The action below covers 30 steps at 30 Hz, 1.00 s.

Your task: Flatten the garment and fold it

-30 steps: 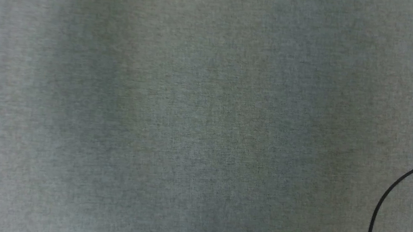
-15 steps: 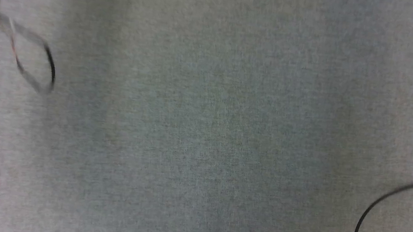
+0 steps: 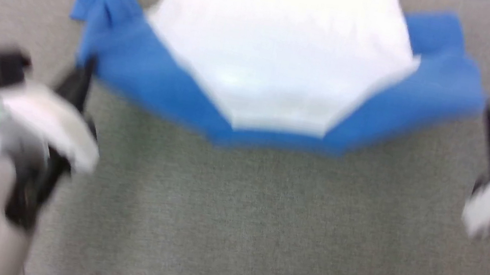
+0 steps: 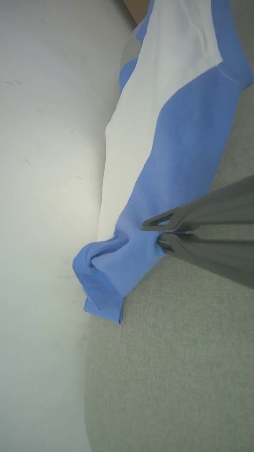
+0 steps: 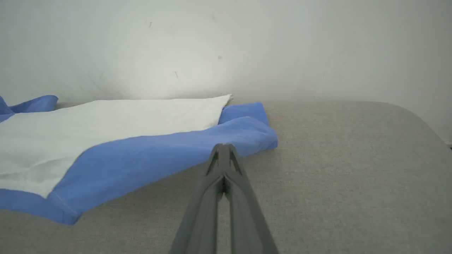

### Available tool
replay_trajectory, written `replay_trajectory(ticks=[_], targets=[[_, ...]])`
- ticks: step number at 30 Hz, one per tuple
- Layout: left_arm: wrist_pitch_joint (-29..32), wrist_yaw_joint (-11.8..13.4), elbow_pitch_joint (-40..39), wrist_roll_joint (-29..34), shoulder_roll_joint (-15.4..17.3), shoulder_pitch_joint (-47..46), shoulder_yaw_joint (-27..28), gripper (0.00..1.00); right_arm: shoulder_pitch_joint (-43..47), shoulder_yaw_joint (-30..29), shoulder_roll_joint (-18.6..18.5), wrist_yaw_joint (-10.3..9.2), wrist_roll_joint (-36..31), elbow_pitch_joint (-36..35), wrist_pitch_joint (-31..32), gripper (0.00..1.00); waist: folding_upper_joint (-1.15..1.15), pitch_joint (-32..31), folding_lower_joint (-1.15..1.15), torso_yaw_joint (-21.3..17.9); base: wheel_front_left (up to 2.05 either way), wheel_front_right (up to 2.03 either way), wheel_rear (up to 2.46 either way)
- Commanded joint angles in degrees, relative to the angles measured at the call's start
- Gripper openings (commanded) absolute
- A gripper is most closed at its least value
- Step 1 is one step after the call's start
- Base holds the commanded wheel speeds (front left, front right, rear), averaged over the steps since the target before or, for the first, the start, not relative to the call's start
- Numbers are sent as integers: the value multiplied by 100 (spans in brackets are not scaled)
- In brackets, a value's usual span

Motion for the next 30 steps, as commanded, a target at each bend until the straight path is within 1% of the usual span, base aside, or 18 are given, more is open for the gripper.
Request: replay_trajectory(ticks=[1, 3, 5, 9, 11, 14, 20, 25, 28, 30], targets=[[67, 139, -223, -87, -57, 456, 20, 0, 487, -167, 226, -6, -82, -345, 187, 0, 0, -524, 2, 184, 0, 0, 0], [159, 272, -468, -192, -126, 969, 25, 0, 1055, -336, 467, -6, -183, -725, 428, 0, 0, -614, 2, 205, 0, 0, 0], [256, 382, -669, -316, -205, 1435, 23, 0, 1535, -478, 631, -6, -319, -1024, 660, 0, 0, -704, 2, 219, 0, 0, 0], [484, 543, -915, -439, -253, 2176, -60, 0, 2261, -776, 805, -6, -605, -1343, 1084, 0, 0, -821, 2, 236, 0, 0, 0], [590, 589, -1007, -542, -314, 2422, -104, 0, 2496, -923, 829, -6, -650, -1376, 1227, 0, 0, -876, 2, 259, 0, 0, 0], [721, 670, -1107, -619, -349, 2703, -158, 0, 2770, -1159, 835, -6, -481, -1297, 1382, 0, 0, -941, 2, 292, 0, 0, 0], [872, 778, -1196, -709, -403, 3076, -242, 0, 3123, -1407, 837, -6, -462, -1157, 1665, 0, 0, -1011, 2, 320, 0, 0, 0], [736, 729, -1060, -738, -523, 3143, -306, 0, 3219, -1292, 838, -6, -342, -785, 1562, 0, 0, -999, 2, 345, 0, 0, 0], [600, 656, -842, -725, -596, 3074, -347, 0, 3155, -1133, 838, -6, -219, -466, 1261, 0, 0, -978, 2, 355, 0, 0, 0], [485, 608, -689, -705, -650, 3004, -368, 0, 3072, -1025, 838, -6, -152, -285, 949, 0, 0, -966, 2, 361, 0, 0, 0]])
